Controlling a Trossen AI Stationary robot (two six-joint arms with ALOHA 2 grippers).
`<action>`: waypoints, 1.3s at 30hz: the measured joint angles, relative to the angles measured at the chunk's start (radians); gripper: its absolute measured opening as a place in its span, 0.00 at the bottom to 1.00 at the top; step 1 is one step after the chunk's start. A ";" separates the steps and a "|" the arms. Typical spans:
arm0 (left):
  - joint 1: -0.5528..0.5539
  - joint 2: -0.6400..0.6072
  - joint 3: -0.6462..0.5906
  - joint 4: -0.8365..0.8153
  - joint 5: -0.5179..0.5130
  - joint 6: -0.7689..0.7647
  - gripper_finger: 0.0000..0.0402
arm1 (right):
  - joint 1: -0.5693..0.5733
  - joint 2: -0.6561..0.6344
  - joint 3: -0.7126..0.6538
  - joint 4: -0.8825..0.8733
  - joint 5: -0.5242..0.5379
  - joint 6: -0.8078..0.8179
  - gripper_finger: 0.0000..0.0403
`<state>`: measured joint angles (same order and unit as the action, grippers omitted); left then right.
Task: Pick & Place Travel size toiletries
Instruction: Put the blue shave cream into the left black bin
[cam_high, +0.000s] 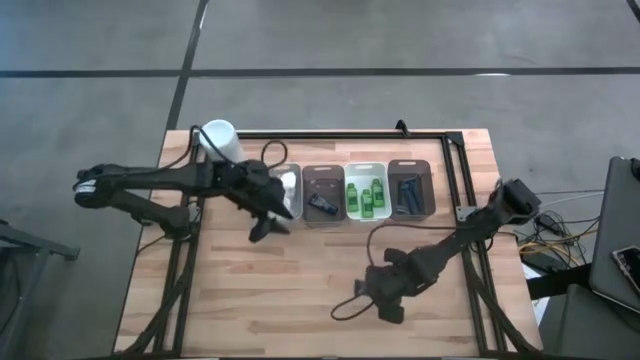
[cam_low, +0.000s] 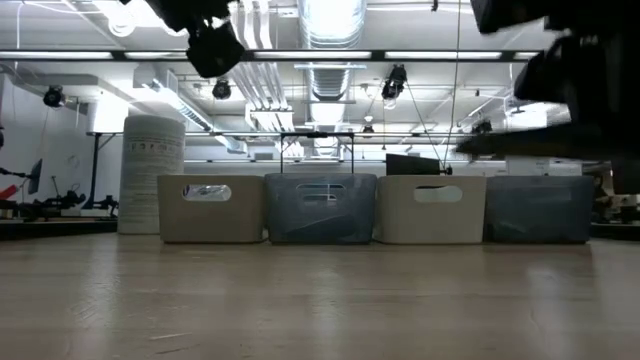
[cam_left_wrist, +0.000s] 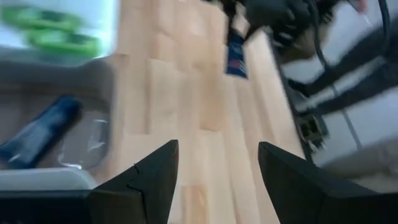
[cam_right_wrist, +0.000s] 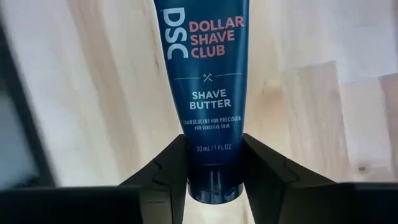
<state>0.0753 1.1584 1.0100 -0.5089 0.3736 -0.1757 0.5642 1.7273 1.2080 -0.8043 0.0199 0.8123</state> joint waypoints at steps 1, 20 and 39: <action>-0.016 0.000 0.000 0.000 0.008 0.017 0.56 | 0.001 -0.018 0.002 0.003 0.012 0.034 0.28; -0.395 0.143 0.002 0.313 -0.567 0.825 0.53 | -0.096 -0.216 0.000 0.208 0.059 0.174 0.31; -0.402 0.399 0.234 0.312 -0.577 0.880 0.51 | -0.137 -0.214 0.002 0.260 0.050 0.137 0.28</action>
<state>-0.3272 1.5570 1.2440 -0.1974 -0.2031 0.7048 0.4271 1.5134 1.2098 -0.5442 0.0697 0.9497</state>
